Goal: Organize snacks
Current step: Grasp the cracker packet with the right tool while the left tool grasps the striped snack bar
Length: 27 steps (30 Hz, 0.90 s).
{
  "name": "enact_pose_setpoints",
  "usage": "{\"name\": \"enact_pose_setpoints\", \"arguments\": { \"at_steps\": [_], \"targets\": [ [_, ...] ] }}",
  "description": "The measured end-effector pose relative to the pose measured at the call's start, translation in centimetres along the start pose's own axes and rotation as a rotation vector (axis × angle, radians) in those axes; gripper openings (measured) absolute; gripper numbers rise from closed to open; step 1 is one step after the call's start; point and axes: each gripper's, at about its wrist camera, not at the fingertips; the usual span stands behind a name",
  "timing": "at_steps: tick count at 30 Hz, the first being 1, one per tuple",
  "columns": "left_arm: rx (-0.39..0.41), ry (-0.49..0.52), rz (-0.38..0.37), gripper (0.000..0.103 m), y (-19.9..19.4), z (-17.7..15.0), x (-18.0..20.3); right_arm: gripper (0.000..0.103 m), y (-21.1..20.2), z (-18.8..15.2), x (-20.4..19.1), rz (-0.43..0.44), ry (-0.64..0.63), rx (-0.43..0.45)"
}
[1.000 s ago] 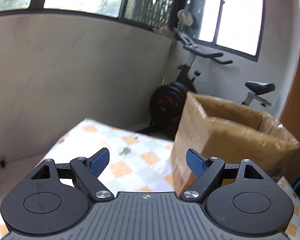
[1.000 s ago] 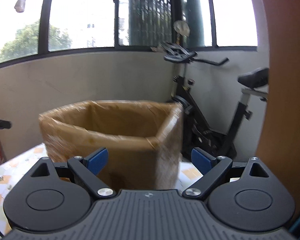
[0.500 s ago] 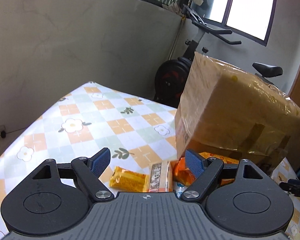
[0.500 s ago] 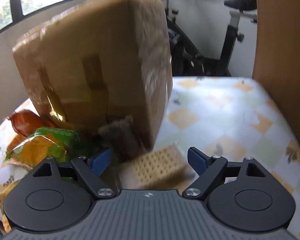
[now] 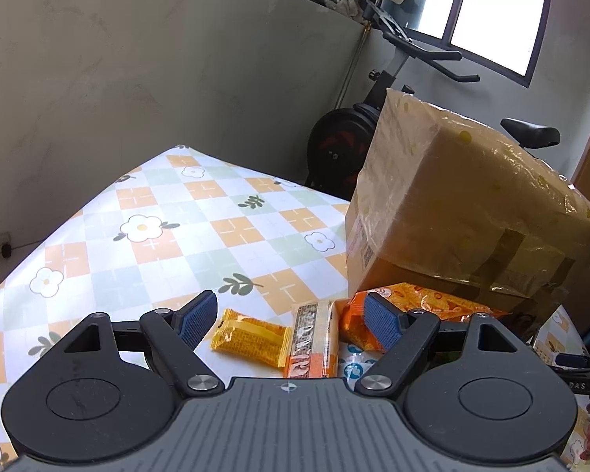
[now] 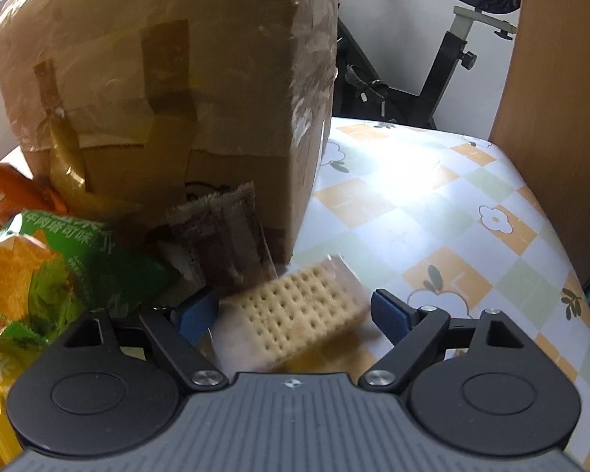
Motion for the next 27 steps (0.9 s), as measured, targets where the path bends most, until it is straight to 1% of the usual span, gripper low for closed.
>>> {"name": "enact_pose_setpoints", "arguments": {
  "at_steps": [5,9,12,15,16,19,22,27],
  "targets": [
    [-0.003,-0.009,-0.007,0.083,0.0,-0.2,0.0,0.089,-0.7,-0.7,1.4,-0.02,0.006,-0.009],
    [-0.008,-0.011,-0.01,0.083,0.2,-0.3,0.1,0.089,-0.5,-0.2,2.5,-0.064,0.036,-0.023],
    [-0.008,-0.017,-0.008,0.083,0.3,-0.4,0.1,0.089,-0.6,0.4,1.6,-0.022,0.041,-0.004],
    [-0.007,-0.017,-0.008,0.083,0.2,-0.4,0.1,0.089,0.0,0.9,-0.2,0.0,0.004,-0.016],
    [-0.007,-0.016,-0.007,0.083,0.1,-0.4,0.1,0.089,0.3,1.0,-0.7,-0.005,-0.007,-0.019],
    [-0.005,-0.022,-0.003,0.083,-0.1,-0.4,-0.1,0.094,1.4,1.0,-1.6,-0.052,-0.028,-0.046],
    [-0.004,-0.035,0.004,0.083,-0.3,-0.6,-0.5,0.094,1.9,0.5,-1.6,-0.045,-0.024,-0.082],
    [-0.02,-0.05,0.015,0.083,0.1,-1.0,-1.0,0.092,1.2,-0.5,0.2,-0.046,-0.017,-0.08]
  ]
}}
Point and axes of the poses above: each gripper's, at about its wrist camera, not at the fingertips, and y roughly the way its jaws point, x to its right, z to its top, and after that the axes turned 5 degrees about -z, right-handed
